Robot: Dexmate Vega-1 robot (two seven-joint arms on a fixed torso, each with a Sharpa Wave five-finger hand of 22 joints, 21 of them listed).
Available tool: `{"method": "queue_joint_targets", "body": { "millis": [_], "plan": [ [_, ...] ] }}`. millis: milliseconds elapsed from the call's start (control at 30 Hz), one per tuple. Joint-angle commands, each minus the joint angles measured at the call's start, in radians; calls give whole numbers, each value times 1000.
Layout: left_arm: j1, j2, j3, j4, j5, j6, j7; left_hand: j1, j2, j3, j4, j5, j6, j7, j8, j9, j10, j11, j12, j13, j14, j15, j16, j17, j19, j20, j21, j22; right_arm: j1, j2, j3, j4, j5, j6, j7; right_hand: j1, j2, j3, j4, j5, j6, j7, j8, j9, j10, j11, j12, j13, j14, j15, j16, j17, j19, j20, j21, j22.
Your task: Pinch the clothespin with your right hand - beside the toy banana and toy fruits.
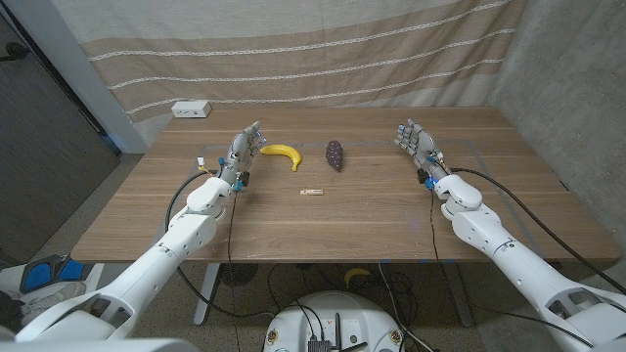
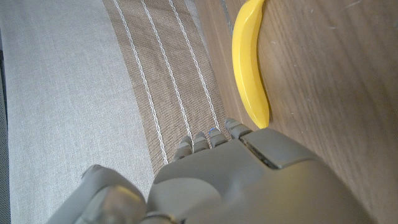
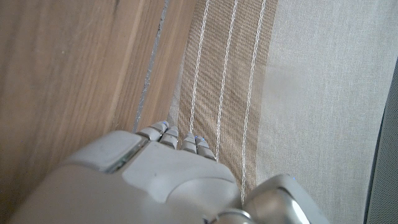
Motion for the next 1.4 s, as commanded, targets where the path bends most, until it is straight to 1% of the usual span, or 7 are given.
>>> {"method": "queue_joint_targets", "body": {
  "millis": [33, 267, 433, 533, 800, 1100, 1400],
  "plan": [
    [45, 35, -17, -87, 16, 23, 57, 13, 49, 4, -3, 5, -4, -5, 5, 5, -6, 0, 4, 4, -7, -15, 4, 4, 7, -2, 5, 1, 35, 24, 8, 83, 24, 42, 55, 8, 7, 4, -1, 4, 5, 2, 7, 2, 3, 4, 7, 1, 4, 0, 5, 1, 4, 3, 2, 2],
    [39, 29, -12, -77, 25, 16, 59, 14, 50, 2, -6, 5, -2, -5, 6, 5, -4, -1, 5, 4, -4, -15, 5, 4, 11, -1, 6, 1, 33, 32, 14, 95, 29, 54, 51, 9, 10, 5, -5, 5, 5, 2, 9, 2, 6, 7, 9, 0, 8, 1, 5, -2, 6, 3, -1, 2],
    [38, 30, -13, -75, 30, 15, 62, 15, 51, 1, -8, 5, -2, -5, 6, 5, -3, -1, 5, 4, -2, -15, 5, 3, 17, 2, 8, 1, 24, 41, 17, 89, 15, 74, 16, 15, 17, 12, -15, 10, 18, 5, 16, 2, 24, 10, 17, -1, 44, 29, 18, -5, 24, 43, -3, 4],
    [37, 33, -15, -72, 26, 18, 56, 16, 50, 0, -9, 5, -1, -5, 6, 5, -1, 0, 6, 4, -1, -15, 6, 3, 20, 4, 9, 1, 16, 34, 17, 71, -5, 83, -9, 19, 17, 14, -19, 12, 22, 7, 17, 2, 30, 14, 19, -1, 52, 31, 21, -5, 27, 49, -4, 4],
    [26, 33, -19, -45, 26, 2, 42, 18, 48, -3, -14, 5, 0, -6, 6, 5, -1, 8, 5, 4, 5, -6, 6, 3, 31, 20, 12, 2, 5, 20, 23, 17, -62, 110, -87, 29, 12, 19, -34, 16, 32, 7, 21, 1, 38, 17, 22, -2, 64, 25, 24, -6, 34, 54, -7, 5],
    [10, 34, -19, -20, 28, -8, 26, 19, 48, -6, -18, 5, 2, -10, 6, 6, 2, 12, 6, 4, 7, -4, 6, 3, 37, 23, 14, 2, -1, 2, 16, -29, -124, 106, -149, 41, 12, 25, -50, 20, 45, 1, 25, 1, 58, 17, 28, -2, 85, 23, 33, -5, 46, 58, -8, 6],
    [-8, 23, -13, 7, 28, -19, 10, 19, 47, -8, -20, 4, 2, -12, 6, 6, 4, 11, 6, 4, 7, -4, 6, 3, 40, 23, 14, 3, -20, -32, 12, -111, -208, 100, -216, 47, 12, 28, -57, 22, 55, -1, 27, 1, 67, 16, 31, -2, 95, 19, 38, -4, 54, 59, -9, 6]
  ]
}}
